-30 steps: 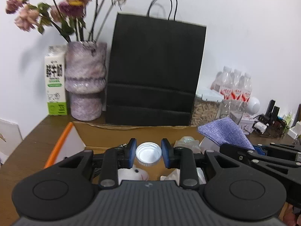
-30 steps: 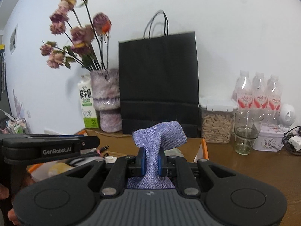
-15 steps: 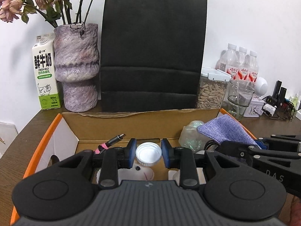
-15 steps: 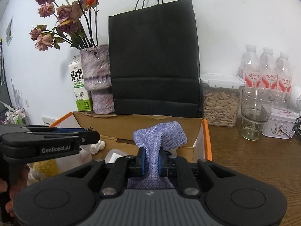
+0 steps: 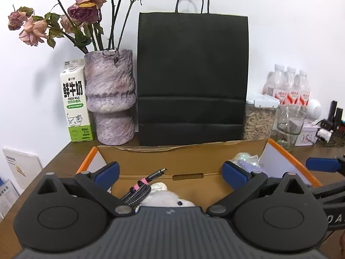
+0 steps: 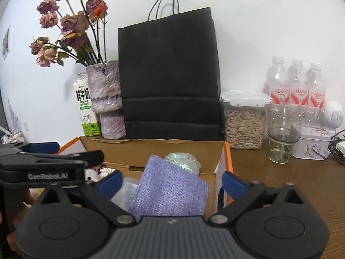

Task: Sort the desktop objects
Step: 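Open both grippers to drop the cap and pouch into the box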

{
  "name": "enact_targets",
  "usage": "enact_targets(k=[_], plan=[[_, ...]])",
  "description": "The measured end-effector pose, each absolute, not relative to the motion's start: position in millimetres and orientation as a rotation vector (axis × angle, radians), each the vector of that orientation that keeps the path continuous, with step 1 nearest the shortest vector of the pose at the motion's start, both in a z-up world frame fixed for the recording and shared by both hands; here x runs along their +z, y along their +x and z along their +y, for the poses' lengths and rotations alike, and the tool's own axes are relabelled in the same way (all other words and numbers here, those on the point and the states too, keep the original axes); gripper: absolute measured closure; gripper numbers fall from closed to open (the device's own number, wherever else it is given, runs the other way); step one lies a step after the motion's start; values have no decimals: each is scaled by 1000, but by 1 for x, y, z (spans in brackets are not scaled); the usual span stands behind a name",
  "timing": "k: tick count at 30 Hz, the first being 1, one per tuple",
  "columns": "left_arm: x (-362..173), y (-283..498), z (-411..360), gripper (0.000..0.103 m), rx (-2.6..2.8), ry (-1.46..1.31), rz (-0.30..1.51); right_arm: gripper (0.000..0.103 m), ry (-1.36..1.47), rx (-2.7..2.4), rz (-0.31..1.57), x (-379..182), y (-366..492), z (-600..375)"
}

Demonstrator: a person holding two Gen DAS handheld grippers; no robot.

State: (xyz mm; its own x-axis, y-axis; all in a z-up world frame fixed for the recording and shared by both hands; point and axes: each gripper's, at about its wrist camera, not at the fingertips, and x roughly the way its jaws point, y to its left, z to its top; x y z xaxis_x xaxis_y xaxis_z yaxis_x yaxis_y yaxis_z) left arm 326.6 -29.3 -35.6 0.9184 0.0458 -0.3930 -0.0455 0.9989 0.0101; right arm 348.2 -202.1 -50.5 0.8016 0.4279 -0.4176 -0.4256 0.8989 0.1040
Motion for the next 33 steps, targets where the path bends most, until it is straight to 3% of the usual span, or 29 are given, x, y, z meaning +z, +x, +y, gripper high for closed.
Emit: enact_targets(k=[33], plan=[[-30, 277, -29, 0, 30, -23, 365, 0, -80, 424, 394, -46, 300, -186]])
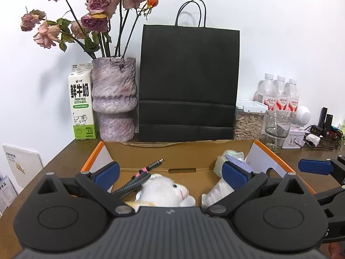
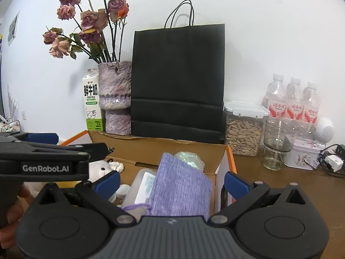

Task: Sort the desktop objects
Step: 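Open both grippers to drop the cap and pouch into the box, then move both tools back to the table, left toward the orange petal, right toward the red rose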

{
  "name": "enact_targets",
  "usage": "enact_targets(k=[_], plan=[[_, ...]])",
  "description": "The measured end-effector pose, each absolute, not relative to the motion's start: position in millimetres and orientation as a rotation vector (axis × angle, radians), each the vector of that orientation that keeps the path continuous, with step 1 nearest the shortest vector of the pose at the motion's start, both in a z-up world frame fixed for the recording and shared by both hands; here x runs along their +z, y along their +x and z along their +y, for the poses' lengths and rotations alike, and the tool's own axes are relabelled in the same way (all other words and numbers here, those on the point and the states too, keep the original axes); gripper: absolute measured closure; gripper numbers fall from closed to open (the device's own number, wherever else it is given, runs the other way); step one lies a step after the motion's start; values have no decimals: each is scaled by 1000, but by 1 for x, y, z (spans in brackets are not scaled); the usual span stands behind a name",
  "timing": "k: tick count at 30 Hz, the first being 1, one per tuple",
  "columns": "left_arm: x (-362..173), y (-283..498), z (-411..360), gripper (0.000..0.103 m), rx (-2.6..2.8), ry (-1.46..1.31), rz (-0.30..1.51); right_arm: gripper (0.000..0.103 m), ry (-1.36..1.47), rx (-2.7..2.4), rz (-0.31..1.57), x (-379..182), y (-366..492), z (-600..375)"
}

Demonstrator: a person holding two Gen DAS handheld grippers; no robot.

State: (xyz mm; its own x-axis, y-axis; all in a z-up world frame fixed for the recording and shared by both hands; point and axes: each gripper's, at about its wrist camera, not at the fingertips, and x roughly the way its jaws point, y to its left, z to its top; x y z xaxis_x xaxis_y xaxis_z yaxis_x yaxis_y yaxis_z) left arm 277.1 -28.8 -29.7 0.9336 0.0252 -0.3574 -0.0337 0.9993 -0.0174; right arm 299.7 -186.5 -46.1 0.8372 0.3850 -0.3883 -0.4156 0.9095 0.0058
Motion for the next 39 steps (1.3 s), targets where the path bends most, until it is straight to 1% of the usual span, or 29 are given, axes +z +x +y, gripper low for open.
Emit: enact_targets(k=[25, 39], plan=[[-24, 194, -7, 0, 59, -34, 357, 0, -81, 375, 409, -51, 215, -190], [-46, 178, 26, 0, 74, -27, 461, 0, -98, 361, 515, -75, 198, -185]])
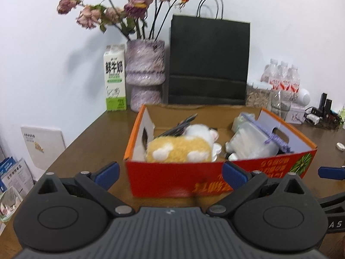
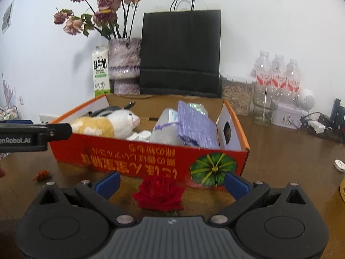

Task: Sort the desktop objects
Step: 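Move both tools back to the table, left toward the orange petal, right toward the red rose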

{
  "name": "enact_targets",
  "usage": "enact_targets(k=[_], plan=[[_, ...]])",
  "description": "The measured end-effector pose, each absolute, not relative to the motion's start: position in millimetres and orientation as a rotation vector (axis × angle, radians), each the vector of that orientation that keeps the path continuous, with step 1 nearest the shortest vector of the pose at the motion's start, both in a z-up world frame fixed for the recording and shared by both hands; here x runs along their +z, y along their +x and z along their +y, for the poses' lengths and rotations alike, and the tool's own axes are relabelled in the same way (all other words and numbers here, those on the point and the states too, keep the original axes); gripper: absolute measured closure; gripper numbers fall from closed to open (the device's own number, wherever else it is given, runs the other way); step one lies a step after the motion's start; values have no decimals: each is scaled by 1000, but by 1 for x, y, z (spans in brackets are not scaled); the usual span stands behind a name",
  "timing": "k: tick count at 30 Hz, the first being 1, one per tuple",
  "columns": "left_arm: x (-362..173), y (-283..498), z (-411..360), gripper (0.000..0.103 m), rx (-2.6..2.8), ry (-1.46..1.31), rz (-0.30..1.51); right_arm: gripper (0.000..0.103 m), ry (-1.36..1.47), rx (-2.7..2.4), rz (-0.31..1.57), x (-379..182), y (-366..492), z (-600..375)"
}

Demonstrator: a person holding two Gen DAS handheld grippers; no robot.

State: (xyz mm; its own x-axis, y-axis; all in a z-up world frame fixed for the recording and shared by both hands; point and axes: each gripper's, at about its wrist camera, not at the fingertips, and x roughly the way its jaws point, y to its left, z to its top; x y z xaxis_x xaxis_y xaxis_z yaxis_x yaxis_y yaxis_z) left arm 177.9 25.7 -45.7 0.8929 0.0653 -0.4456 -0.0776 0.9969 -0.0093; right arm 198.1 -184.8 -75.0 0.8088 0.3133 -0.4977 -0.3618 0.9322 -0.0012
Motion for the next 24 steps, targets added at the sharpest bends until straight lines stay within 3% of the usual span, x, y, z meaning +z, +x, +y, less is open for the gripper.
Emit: enact_targets(k=[24], plan=[[-91, 190, 68, 0, 66, -21, 739, 0, -104, 345, 694, -107, 211, -182]])
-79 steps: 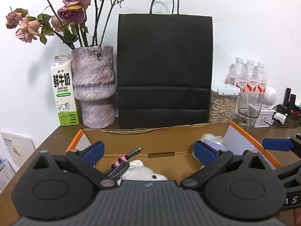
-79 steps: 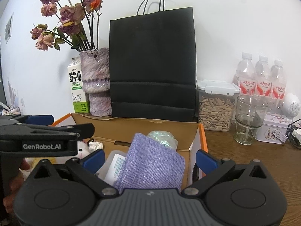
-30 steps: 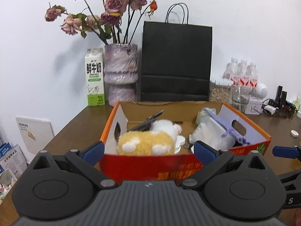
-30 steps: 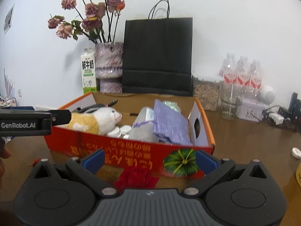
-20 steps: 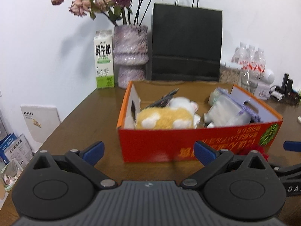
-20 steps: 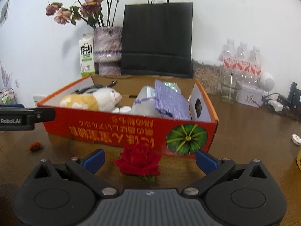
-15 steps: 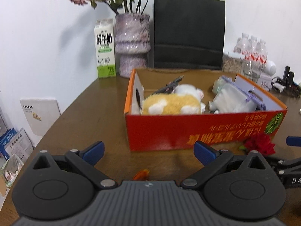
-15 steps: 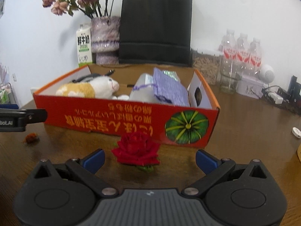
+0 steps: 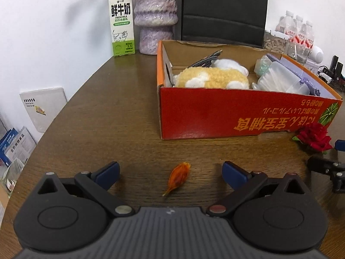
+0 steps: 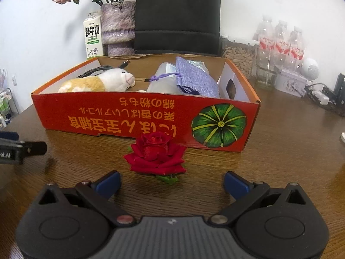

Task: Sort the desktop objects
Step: 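Move both tools back to the table, left toward the orange petal, right toward the red rose, then grasp the orange petal with the left gripper while the right grasps the red rose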

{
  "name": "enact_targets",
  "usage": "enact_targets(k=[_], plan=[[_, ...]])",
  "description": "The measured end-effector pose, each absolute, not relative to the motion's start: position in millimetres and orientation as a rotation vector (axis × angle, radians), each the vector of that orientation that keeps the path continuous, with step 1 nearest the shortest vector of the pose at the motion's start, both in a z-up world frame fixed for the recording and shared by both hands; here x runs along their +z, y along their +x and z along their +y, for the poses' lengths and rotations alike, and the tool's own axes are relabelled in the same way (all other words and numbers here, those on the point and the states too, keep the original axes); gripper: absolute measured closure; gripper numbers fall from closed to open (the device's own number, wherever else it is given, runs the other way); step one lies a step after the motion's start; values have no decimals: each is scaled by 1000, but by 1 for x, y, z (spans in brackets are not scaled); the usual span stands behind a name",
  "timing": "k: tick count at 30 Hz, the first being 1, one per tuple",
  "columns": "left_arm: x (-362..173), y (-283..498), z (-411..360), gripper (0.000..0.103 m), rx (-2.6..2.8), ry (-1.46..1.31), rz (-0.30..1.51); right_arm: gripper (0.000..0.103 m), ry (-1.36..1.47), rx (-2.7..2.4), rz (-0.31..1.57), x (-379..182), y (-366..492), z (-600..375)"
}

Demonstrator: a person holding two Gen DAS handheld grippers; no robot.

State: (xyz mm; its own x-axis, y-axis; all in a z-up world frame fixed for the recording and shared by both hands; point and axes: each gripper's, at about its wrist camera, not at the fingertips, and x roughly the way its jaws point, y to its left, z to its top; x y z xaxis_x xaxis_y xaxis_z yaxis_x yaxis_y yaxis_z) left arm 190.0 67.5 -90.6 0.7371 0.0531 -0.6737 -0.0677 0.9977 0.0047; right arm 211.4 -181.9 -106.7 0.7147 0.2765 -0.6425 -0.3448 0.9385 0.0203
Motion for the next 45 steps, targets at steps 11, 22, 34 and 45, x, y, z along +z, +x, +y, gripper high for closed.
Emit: enact_targets(k=[11, 22, 34, 45], plan=[[-89, 186, 66, 18, 59, -15, 722, 0, -103, 347, 696, -107, 214, -181], [-85, 179, 62, 75, 13, 1, 697, 0, -105, 346, 697, -107, 223, -173], [-86, 178, 59, 86, -8, 10, 689, 49, -112, 407, 650, -103, 225, -166], [-86, 178, 60, 87, -9, 8, 687, 67, -89, 459, 610, -98, 214, -168]])
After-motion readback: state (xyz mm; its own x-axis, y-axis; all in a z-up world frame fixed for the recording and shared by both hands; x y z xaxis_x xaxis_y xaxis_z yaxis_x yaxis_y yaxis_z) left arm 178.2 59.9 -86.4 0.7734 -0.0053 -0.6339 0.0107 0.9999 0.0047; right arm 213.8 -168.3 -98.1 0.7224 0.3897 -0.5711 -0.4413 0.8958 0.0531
